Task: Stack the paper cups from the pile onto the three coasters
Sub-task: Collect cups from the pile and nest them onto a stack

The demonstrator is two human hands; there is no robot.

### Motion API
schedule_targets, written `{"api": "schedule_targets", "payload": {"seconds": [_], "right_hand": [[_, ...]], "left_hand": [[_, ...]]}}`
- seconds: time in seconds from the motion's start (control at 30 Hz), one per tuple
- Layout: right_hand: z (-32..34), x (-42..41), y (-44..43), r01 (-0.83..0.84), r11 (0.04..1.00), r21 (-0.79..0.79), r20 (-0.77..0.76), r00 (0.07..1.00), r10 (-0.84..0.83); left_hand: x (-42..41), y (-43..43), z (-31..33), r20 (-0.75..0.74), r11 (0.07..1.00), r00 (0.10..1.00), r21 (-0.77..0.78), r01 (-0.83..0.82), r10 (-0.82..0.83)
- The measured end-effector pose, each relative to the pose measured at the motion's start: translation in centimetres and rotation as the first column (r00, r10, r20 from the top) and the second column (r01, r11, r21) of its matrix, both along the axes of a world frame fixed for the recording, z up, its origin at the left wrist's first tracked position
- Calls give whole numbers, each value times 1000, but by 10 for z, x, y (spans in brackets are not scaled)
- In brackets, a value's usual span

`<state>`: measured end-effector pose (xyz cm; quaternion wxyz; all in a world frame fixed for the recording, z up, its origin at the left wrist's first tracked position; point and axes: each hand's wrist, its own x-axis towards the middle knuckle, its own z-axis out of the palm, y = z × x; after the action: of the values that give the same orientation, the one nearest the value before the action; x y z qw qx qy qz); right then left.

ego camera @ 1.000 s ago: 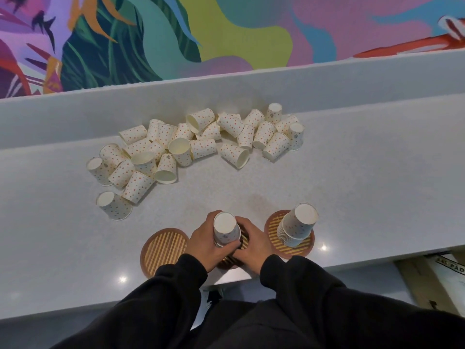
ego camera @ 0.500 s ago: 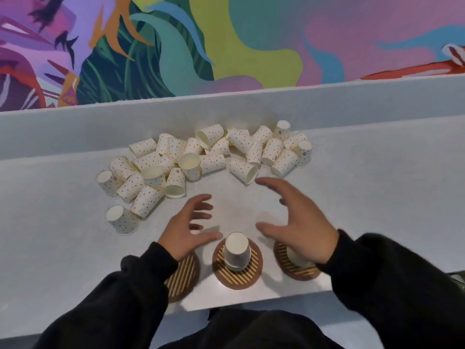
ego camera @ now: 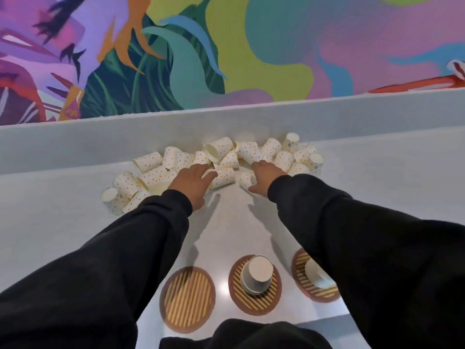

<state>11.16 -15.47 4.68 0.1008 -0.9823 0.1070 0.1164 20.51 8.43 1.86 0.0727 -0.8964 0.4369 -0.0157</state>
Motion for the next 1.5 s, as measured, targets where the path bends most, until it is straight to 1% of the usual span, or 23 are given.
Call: {"api": "schedule_targets", "payload": {"seconds": [0.07, 0.13, 0.2, 0.3, 0.5, 0.57, 0.63, 0.7, 0.77, 0.83, 0.87, 0.9, 0.93, 0.97, 1.0, 1.03, 1.1, 1.17, 1.23, 1.3, 1.37, 1.43, 1.5], "right_hand": [[-13, 17, 4, 22, 998, -59, -51, 998, -25], [-25, 28, 8, 56, 994, -95, -114, 991, -67], [-36, 34, 12, 69, 990, -123, -145, 986, -87], [-51, 34, 17, 63, 984, -169, -119, 989, -84], [-63, 27, 22, 100, 988, -117, -148, 982, -117], [-63, 25, 21, 126, 989, -79, -177, 974, -138], [-60, 23, 18, 159, 987, -25, -200, 966, -161], [-52, 20, 16, 221, 972, 78, -200, 959, -202], [-41, 15, 16, 292, 932, 216, -160, 952, -261], [-28, 6, 16, 360, 861, 360, -133, 933, -334], [-23, 2, 16, 391, 814, 430, -134, 919, -370], [-16, -4, 16, 412, 762, 500, -135, 906, -402], [-9, -9, 17, 421, 706, 570, -130, 894, -429], [-2, -15, 17, 419, 647, 637, -121, 883, -453], [6, -20, 18, 408, 589, 698, -114, 875, -471], [14, -27, 20, 386, 543, 746, -101, 871, -480], [31, -47, 25, 326, 484, 812, -61, 872, -485], [45, -71, 33, 264, 438, 860, -14, 868, -496], [53, -100, 40, 193, 398, 897, 34, 867, -497], [57, -129, 43, 138, 339, 931, 59, 857, -512], [61, -149, 45, 126, 282, 951, 56, 827, -560], [65, -169, 46, 120, 245, 962, 52, 801, -597], [67, -188, 48, 98, 232, 968, 66, 791, -609]], "left_hand": [[14, -8, -3, 38, 995, 999, 99, 31, -35], [28, -14, -7, 22, 987, 1000, 161, 2, -5], [38, -19, -12, -16, 983, 999, 180, -46, 49], [42, -24, -17, -52, 979, 996, 198, -55, 66], [29, -29, -10, 28, 946, 996, 318, 69, -82], [25, -28, -3, 39, 944, 992, 314, 100, -118], [24, -27, 3, 6, 957, 994, 273, 102, -108], [25, -25, 10, -102, 979, 994, 195, 63, -44], [25, -22, 17, -265, 996, 962, 72, -44, 61], [18, -16, 28, -427, 977, 892, -71, -199, 151], [14, -13, 31, -520, 951, 836, -128, -281, 177], [6, -11, 36, -641, 910, 745, -177, -375, 182], [-2, -7, 36, -779, 849, 608, -209, -485, 155], [-11, -4, 37, -895, 777, 439, -219, -590, 81], [-20, -1, 36, -957, 706, 289, -209, -676, -7], [-31, 3, 37, -980, 644, 176, -197, -739, -96], [-52, 7, 33, -958, 553, -15, -153, -819, -287], [-74, 8, 33, -878, 531, -163, -116, -839, -449], [-99, 9, 36, -787, 527, -274, -75, -846, -552], [-119, 11, 39, -705, 510, -311, -84, -856, -637], [-134, 11, 43, -653, 494, -302, -128, -860, -695], [-148, 13, 47, -680, 470, -216, -212, -857, -701], [-162, 15, 49, -751, 464, -80, -317, -827, -655]]}}
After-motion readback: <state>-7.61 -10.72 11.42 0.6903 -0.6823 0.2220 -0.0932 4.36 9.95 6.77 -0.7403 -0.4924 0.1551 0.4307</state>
